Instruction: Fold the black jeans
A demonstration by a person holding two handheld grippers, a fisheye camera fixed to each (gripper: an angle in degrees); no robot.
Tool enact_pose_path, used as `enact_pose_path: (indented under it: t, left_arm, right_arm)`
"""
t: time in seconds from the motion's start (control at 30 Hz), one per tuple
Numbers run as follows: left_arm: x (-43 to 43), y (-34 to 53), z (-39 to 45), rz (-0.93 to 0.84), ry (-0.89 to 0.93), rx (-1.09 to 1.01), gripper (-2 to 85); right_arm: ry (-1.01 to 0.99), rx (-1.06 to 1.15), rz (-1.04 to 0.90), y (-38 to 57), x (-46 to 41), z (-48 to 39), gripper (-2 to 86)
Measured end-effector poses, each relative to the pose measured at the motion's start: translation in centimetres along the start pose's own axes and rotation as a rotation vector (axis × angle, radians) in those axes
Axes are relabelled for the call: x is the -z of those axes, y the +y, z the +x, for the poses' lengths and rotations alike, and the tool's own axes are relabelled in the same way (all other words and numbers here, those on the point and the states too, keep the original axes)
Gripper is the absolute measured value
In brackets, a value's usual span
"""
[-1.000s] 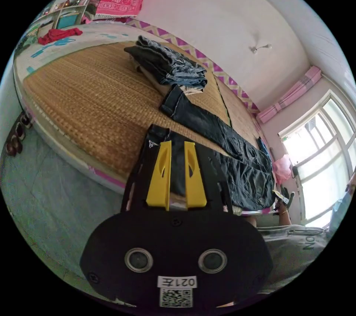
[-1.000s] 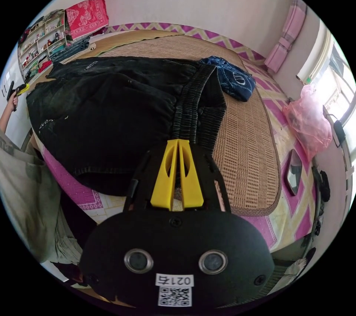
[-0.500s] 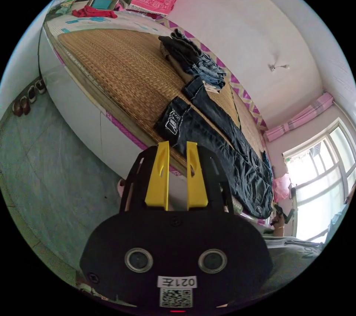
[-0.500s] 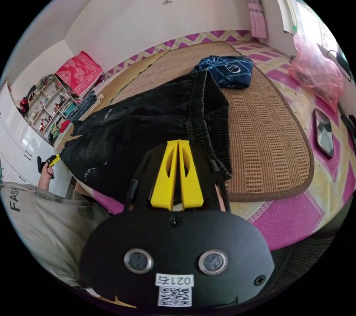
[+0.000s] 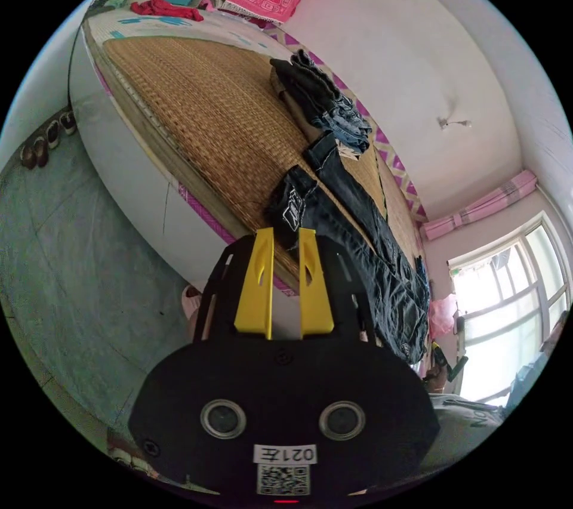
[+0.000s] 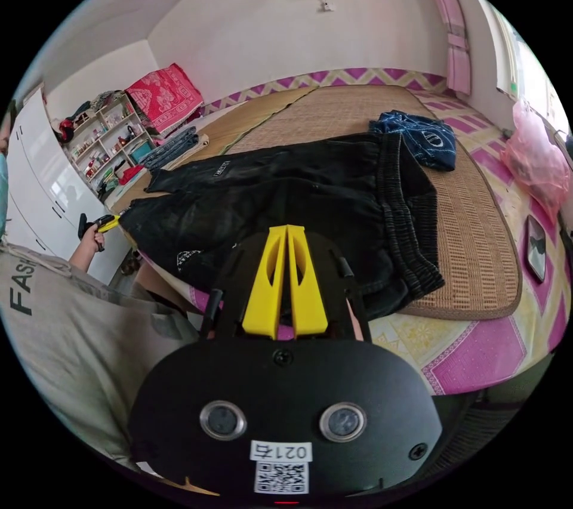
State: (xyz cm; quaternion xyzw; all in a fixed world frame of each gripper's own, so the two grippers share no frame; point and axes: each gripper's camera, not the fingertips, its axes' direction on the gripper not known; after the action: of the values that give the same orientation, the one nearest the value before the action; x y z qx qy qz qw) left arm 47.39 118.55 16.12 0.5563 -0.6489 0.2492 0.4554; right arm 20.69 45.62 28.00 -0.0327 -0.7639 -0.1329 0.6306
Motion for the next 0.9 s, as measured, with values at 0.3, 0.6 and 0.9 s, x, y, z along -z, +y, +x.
enact_pose_path:
  t: [0.3, 0.6, 0.9]
  left_arm:
    - [2.4, 0.3, 0.0, -0.014, 0.071, 0.006, 3.4]
    - [4.9, 3.9, -1.3, 0.005, 0.155, 0.035, 3.7]
    - [5.8, 9.0, -2.5, 0.015, 0.165, 0.043, 3.7]
  right_arm:
    - [-0.013, 0.008, -0.019, 0.5, -2.7, -1.1, -0.6]
    - [0.151, -0.060, -0.068, 1.9, -4.2, 1.4, 0.5]
    - [-0.052, -0.655, 0.129, 9.9, -1.3, 12.0, 10.4]
